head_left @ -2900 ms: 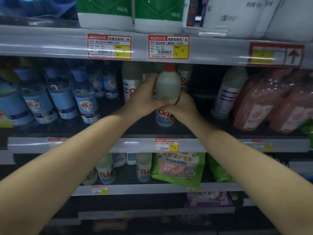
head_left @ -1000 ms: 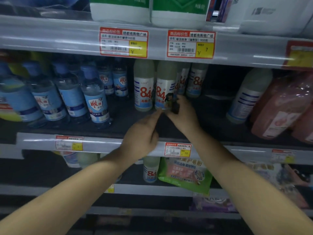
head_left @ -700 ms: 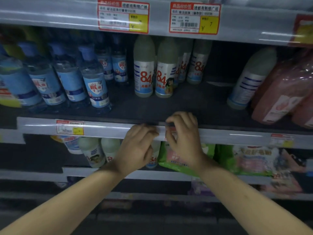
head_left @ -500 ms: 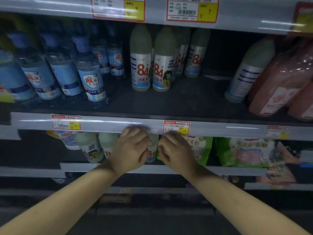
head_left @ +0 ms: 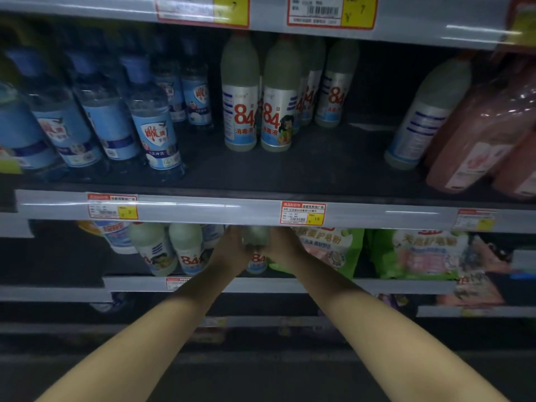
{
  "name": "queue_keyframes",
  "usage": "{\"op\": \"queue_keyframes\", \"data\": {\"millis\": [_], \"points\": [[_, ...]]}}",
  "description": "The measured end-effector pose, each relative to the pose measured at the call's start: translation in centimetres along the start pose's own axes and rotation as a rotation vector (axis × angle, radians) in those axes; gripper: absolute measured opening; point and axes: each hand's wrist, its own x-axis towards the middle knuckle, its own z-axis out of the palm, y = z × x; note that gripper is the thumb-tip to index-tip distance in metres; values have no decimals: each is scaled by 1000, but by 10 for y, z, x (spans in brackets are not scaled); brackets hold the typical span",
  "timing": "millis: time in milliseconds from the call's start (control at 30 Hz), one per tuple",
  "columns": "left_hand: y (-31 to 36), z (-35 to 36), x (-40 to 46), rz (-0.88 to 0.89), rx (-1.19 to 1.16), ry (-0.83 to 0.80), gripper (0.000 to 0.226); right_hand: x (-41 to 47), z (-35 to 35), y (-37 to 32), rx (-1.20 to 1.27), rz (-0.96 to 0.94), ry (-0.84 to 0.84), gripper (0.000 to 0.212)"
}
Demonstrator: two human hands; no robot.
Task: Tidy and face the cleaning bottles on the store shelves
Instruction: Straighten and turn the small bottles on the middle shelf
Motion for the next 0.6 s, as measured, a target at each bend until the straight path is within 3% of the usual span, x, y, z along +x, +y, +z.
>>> {"op": "queue_keyframes", "data": {"millis": [100, 233, 333, 433, 600], "points": [[4, 1, 3, -48, 20, -20, 39, 10, 4, -4, -6, 57, -81, 36], [-4, 0, -2, -73, -66, 16, 45, 13, 7, -9, 56, 50, -96, 47], [-8, -4, -12, -48, -46, 24, 48, 2, 8, -14, 18, -47, -31, 60], [-8, -6, -24, -10, 13, 36, 46, -13, 7, -20, -192, -145, -48, 67], [-12, -13, -51, 117, -59, 100, 39, -40, -11, -34, -241, -302, -78, 58]]}}
